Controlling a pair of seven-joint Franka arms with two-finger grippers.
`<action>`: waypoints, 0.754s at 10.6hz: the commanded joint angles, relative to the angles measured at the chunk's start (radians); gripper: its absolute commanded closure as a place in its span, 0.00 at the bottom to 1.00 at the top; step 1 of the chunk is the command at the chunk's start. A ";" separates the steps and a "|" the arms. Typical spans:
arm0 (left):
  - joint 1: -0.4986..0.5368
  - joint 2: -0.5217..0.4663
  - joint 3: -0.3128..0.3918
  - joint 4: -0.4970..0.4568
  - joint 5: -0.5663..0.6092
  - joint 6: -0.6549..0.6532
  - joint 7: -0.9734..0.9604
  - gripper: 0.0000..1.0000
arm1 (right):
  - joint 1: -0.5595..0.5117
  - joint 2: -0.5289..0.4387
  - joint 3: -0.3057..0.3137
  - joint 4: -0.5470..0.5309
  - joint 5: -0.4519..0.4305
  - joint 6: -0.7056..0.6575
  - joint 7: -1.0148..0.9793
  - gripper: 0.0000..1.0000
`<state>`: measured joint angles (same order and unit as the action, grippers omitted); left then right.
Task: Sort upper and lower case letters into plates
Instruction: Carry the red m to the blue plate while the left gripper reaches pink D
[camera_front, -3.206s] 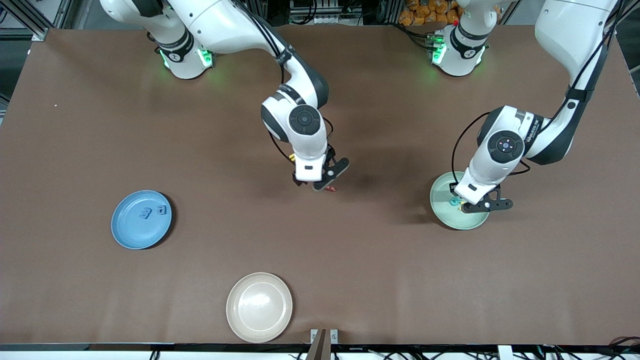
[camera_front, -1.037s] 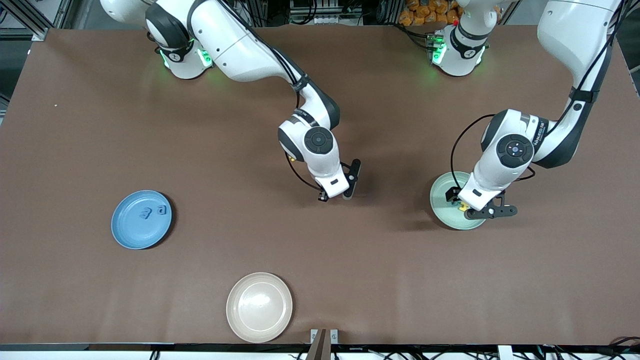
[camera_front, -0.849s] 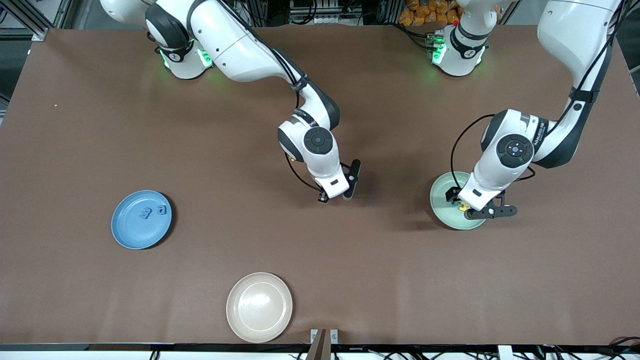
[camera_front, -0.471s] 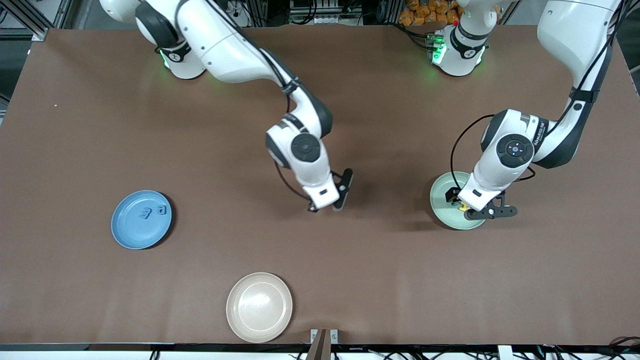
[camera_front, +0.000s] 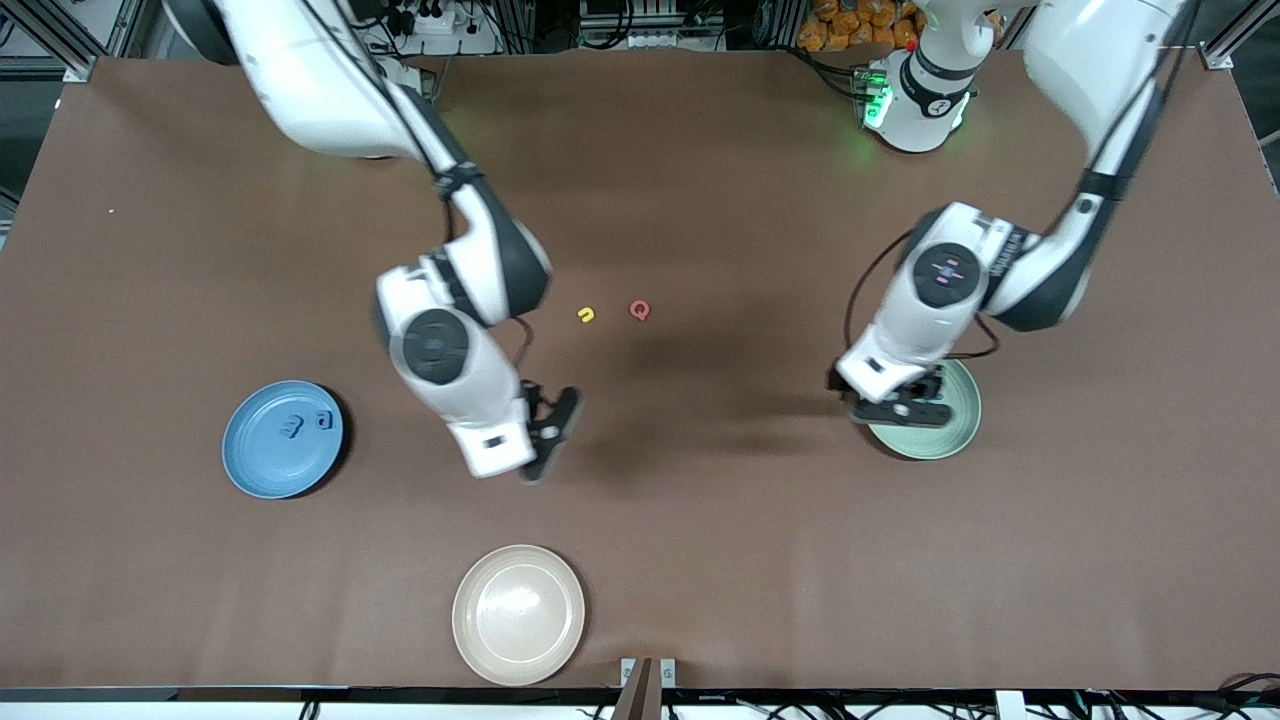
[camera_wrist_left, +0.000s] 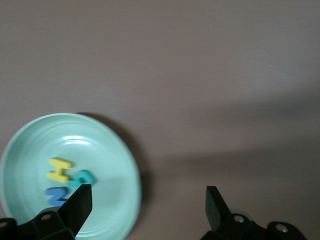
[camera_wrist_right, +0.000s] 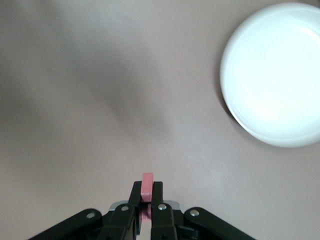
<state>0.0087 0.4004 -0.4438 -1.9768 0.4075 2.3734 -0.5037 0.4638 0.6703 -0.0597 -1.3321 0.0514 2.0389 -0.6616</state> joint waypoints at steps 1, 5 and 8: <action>-0.091 0.015 0.007 0.018 -0.025 -0.016 -0.013 0.00 | -0.048 -0.109 -0.070 -0.207 -0.007 0.041 0.002 1.00; -0.269 0.086 0.008 0.096 -0.093 -0.016 -0.289 0.00 | -0.089 -0.230 -0.196 -0.532 -0.007 0.296 0.004 1.00; -0.386 0.164 0.010 0.148 -0.122 -0.014 -0.482 0.00 | -0.215 -0.195 -0.204 -0.532 -0.002 0.305 0.080 1.00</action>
<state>-0.3297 0.5108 -0.4441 -1.8817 0.3085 2.3726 -0.9190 0.3109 0.4954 -0.2780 -1.8296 0.0532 2.3276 -0.6396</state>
